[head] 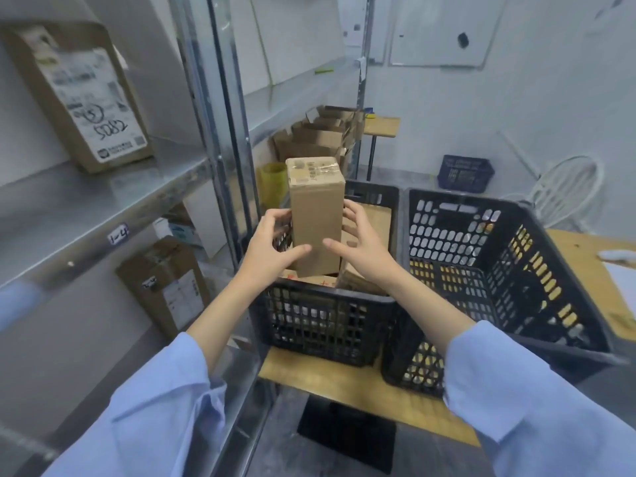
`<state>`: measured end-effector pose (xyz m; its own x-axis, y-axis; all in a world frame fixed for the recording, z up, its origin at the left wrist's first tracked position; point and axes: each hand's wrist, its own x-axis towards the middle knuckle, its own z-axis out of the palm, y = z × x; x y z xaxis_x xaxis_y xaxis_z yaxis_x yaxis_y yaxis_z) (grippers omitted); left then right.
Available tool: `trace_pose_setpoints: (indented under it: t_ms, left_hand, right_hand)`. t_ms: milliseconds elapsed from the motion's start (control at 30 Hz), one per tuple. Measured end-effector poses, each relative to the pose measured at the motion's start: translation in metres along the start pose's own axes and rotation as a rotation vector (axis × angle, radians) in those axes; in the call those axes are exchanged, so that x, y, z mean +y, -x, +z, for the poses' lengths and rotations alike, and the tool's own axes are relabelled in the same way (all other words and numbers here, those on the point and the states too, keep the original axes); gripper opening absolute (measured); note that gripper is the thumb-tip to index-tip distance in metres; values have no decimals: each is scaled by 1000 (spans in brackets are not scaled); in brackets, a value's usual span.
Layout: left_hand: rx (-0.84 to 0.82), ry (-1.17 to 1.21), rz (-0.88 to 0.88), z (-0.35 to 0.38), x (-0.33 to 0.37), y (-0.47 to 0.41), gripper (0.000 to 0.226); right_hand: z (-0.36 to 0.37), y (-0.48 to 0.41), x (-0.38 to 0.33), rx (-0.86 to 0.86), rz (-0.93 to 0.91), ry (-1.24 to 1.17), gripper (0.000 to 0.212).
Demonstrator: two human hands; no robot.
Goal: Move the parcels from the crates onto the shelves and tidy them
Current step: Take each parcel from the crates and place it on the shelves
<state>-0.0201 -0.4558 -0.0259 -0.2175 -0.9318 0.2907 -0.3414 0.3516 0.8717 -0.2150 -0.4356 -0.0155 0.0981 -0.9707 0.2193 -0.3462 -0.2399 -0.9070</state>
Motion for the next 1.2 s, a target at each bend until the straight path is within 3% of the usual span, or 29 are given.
trace_pose_setpoints:
  t_ms: [167,267,433,667,933,1133,1200]
  left_hand:
    - [16,2,-1,-4,19,21,51]
    - [64,-3,12,-8,31,33,66]
    - [101,-47,66,-7,51,56,91]
    - [177,-42,34,7,84,97,77]
    - [391,-167,16,31,119,152,61]
    - [495,-266,-44,33,135,203,96]
    - [516,-297,-66,29,141,219,94]
  right_hand:
    - [-3,12,-17,17,-12,-26,60]
    - [-3,17,-26,19,-59,-49,58]
    - [-7,32,-29,-30,-148,-31,89]
    - [-28,56,-39,-157,-174,-55,82]
    - [-42,99,-48,-275,-235,-94,62]
    - [-33,129,-60,-375,-364,-15,93]
    - [-24,137,-65,-429,-400,-10,95]
